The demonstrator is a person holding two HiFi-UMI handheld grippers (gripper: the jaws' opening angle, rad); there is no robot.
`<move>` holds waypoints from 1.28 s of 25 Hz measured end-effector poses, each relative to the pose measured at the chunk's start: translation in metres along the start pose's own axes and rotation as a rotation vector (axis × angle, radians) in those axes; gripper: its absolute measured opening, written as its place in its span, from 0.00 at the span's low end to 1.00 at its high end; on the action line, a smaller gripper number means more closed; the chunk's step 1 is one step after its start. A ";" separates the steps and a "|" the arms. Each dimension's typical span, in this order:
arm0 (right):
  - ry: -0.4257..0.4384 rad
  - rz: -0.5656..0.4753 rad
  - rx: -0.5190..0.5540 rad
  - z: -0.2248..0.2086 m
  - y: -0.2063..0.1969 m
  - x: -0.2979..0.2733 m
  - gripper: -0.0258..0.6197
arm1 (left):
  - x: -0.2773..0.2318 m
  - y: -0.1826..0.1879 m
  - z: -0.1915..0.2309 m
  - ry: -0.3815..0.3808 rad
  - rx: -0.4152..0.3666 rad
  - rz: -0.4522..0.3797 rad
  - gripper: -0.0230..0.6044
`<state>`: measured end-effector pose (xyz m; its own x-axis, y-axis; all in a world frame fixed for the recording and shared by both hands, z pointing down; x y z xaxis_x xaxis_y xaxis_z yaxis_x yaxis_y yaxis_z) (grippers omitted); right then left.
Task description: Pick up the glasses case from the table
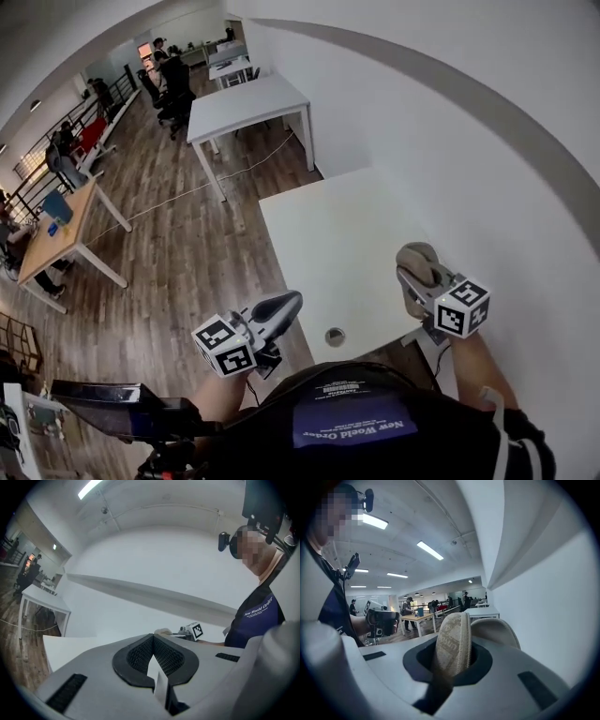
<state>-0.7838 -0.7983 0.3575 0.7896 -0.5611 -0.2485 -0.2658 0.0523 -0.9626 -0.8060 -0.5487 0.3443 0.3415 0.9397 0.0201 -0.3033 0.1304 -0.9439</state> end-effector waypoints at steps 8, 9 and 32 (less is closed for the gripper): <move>0.023 -0.072 0.039 0.023 0.029 -0.002 0.08 | 0.007 0.015 0.011 -0.025 -0.028 -0.030 0.04; 0.027 -0.076 0.044 0.023 0.031 -0.001 0.08 | 0.007 0.015 0.011 -0.028 -0.030 -0.038 0.04; 0.061 -0.072 0.079 0.028 0.033 -0.010 0.07 | 0.012 0.005 0.009 -0.015 -0.034 -0.026 0.04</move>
<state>-0.7850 -0.7676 0.3256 0.7692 -0.6150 -0.1735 -0.1628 0.0739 -0.9839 -0.8111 -0.5336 0.3431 0.3358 0.9406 0.0493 -0.2642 0.1443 -0.9536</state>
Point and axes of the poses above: the fingertips, and each gripper's own axes: x backward along the fingers, z to its left, y out of its top, the point moved 3 cm from there along x, backward along the fingers, and after that the axes turned 6 degrees about y, right-handed, at the moved point
